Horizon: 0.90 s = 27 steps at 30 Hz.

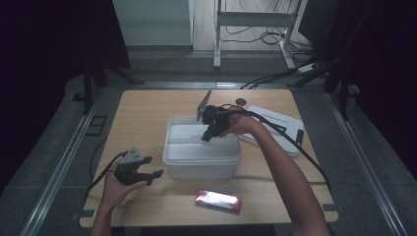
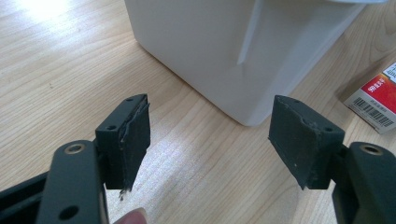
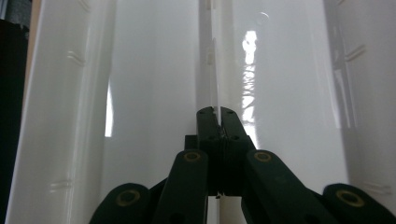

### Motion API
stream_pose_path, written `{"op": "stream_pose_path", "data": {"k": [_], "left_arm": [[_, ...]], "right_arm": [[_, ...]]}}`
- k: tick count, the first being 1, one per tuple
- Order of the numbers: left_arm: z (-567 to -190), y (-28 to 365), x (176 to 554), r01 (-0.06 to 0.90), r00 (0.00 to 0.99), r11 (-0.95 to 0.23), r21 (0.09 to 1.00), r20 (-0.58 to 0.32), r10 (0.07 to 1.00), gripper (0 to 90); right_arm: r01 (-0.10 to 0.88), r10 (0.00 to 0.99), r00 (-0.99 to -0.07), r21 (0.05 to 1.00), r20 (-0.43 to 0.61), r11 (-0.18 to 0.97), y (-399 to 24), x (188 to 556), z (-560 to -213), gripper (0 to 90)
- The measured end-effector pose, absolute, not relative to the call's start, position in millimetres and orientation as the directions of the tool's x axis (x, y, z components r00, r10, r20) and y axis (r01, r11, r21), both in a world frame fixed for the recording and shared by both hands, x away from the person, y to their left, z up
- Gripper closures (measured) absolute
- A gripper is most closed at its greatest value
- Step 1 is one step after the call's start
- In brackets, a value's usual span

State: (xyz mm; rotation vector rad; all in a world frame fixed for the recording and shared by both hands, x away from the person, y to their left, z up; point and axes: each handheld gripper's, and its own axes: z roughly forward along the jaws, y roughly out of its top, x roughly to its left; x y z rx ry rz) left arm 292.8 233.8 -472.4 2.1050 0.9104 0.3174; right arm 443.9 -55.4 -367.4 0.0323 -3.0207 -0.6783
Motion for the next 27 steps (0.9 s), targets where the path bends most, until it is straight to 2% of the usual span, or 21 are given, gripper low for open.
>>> {"op": "stream_pose_path", "data": {"k": [16, 27], "left_arm": [[-472, 234, 292, 0.495, 0.705, -0.414, 0.764, -0.075, 0.705, 29.5], [-473, 234, 293, 0.497, 0.706, -0.418, 0.761, -0.073, 0.705, 29.5]], "right_arm": [[-0.015, -0.021, -1.000, 0.482, 0.008, 0.876, -64, 437, -340, 89.0], [-0.021, 0.001, -0.999, 0.527, -0.041, 0.850, -84, 429, -308, 89.0]]}}
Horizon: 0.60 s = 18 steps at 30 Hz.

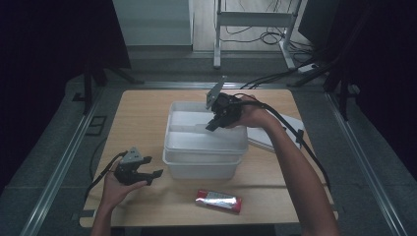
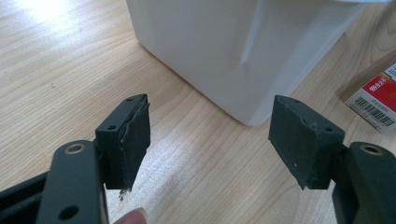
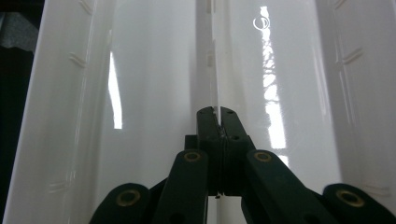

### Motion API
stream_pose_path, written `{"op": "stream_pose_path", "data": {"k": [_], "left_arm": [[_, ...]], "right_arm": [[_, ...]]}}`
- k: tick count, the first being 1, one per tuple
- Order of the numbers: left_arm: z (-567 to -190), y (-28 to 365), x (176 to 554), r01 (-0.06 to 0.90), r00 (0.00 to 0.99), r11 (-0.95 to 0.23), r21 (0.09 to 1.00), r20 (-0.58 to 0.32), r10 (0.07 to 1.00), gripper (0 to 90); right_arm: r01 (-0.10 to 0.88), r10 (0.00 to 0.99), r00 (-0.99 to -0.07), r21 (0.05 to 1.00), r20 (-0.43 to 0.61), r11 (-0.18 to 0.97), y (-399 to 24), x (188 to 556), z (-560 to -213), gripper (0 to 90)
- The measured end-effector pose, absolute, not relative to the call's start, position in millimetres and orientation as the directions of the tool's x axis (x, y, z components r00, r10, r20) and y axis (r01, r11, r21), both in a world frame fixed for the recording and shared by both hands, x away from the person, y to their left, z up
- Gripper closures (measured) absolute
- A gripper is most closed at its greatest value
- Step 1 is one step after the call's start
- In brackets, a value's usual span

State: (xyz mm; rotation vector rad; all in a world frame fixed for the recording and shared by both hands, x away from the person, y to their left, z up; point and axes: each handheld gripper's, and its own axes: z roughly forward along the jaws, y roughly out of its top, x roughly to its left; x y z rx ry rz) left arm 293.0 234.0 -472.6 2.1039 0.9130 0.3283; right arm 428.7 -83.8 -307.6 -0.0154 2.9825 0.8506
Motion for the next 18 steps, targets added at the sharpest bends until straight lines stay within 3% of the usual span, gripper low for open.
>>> {"op": "stream_pose_path", "data": {"k": [18], "left_arm": [[-473, 233, 293, 0.502, 0.706, -0.426, 0.752, -0.073, 0.704, 29.6]], "right_arm": [[0.032, 0.090, -0.992, 0.527, -0.086, 0.849, -137, 414, -280, 89.0]]}}
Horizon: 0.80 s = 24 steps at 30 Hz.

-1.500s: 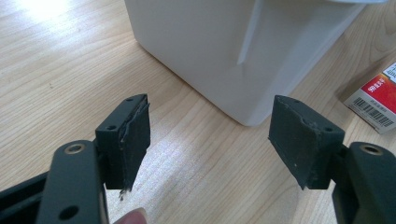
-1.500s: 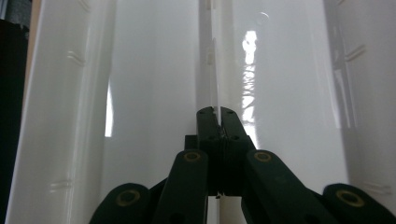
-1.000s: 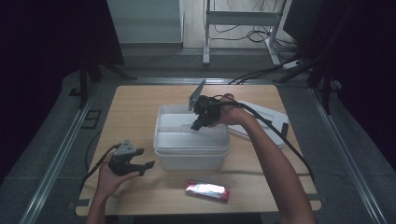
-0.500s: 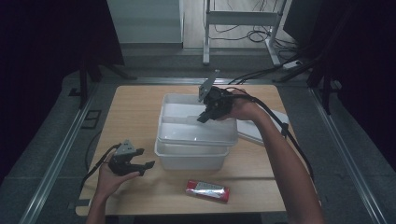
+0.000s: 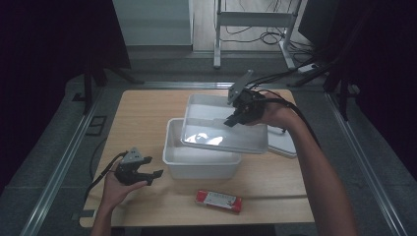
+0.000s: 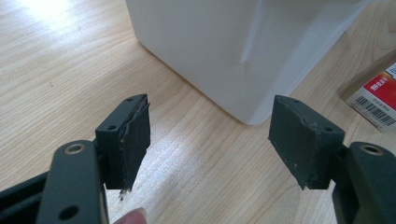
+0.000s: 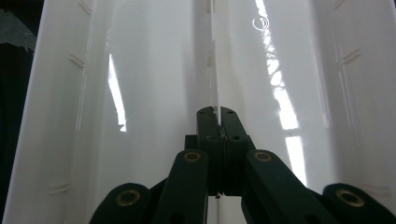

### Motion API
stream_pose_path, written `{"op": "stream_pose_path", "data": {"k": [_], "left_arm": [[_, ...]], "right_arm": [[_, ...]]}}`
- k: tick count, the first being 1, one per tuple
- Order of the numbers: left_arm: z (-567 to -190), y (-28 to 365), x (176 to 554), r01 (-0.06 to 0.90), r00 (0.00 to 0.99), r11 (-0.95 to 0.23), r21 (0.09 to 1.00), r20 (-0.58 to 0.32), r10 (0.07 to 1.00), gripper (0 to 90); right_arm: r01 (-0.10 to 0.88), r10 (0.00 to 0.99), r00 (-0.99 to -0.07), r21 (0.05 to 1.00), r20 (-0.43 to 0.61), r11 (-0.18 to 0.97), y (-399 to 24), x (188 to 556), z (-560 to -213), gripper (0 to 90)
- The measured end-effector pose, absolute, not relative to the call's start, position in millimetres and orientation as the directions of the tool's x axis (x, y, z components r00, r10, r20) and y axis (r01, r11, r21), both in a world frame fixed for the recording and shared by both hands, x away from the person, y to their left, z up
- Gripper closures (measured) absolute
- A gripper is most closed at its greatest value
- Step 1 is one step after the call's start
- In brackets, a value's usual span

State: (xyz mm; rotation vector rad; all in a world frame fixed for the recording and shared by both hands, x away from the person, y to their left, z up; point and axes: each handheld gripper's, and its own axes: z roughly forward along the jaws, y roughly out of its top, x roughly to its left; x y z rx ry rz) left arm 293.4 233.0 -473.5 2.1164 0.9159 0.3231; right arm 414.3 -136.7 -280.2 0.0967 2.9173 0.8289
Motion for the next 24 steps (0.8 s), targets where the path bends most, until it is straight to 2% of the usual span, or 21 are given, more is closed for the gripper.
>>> {"op": "stream_pose_path", "data": {"k": [24], "left_arm": [[-477, 230, 296, 0.509, 0.707, -0.437, 0.741, -0.071, 0.704, 29.6]], "right_arm": [[0.191, 0.269, -0.960, 0.535, -0.072, 0.823, -254, 386, -295, 89.0]]}}
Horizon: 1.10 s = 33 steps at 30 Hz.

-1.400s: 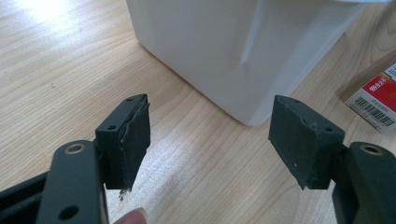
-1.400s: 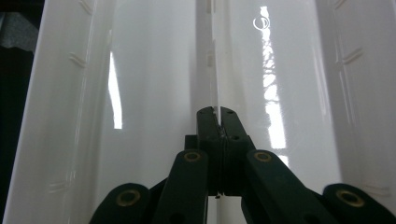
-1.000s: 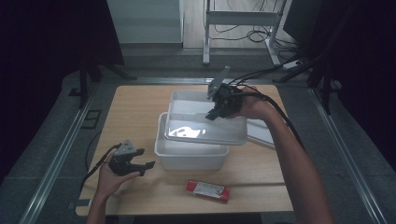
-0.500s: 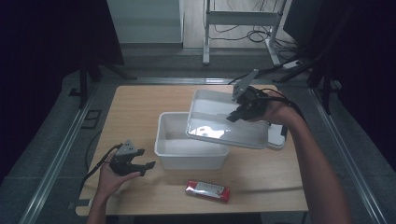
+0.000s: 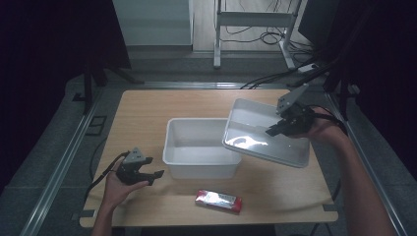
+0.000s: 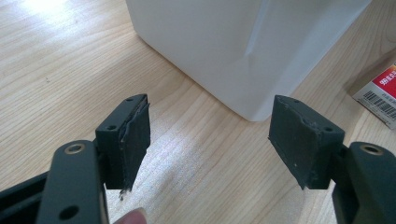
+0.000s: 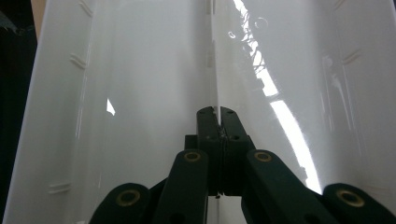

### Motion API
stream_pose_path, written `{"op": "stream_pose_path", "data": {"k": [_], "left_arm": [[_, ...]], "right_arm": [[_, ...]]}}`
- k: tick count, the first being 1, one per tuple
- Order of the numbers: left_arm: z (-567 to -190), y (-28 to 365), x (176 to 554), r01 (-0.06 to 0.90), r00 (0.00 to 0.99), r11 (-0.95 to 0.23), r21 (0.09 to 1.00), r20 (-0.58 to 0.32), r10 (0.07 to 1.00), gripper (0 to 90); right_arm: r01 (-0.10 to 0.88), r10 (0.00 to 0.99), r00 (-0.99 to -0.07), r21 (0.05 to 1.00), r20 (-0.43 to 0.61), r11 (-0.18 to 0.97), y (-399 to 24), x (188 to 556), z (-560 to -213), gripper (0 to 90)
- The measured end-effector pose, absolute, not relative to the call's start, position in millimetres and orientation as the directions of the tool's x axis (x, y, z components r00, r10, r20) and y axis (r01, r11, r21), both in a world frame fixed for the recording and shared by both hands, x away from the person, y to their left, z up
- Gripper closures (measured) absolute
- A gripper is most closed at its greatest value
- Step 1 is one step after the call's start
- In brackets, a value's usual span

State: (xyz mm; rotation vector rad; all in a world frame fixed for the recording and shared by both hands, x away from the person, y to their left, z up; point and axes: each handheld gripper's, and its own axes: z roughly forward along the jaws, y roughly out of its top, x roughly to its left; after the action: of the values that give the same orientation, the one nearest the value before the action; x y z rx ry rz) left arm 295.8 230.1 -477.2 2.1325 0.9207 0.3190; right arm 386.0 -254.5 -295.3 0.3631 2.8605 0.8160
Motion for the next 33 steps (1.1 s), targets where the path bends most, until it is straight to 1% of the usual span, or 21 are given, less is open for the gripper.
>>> {"op": "stream_pose_path", "data": {"k": [8, 23, 33], "left_arm": [[-479, 229, 297, 0.511, 0.707, -0.441, 0.738, -0.070, 0.703, 29.5], [-479, 228, 297, 0.514, 0.706, -0.443, 0.735, -0.069, 0.704, 29.6], [-480, 228, 297, 0.514, 0.705, -0.440, 0.736, -0.071, 0.706, 29.5]], "right_arm": [[0.238, 0.311, -0.949, 0.529, -0.052, 0.815, -283, 376, -307, 89.0], [0.284, 0.344, -0.939, 0.524, -0.018, 0.803, -307, 365, -335, 88.9], [0.320, 0.361, -0.932, 0.510, 0.021, 0.798, -318, 359, -363, 88.9]]}}
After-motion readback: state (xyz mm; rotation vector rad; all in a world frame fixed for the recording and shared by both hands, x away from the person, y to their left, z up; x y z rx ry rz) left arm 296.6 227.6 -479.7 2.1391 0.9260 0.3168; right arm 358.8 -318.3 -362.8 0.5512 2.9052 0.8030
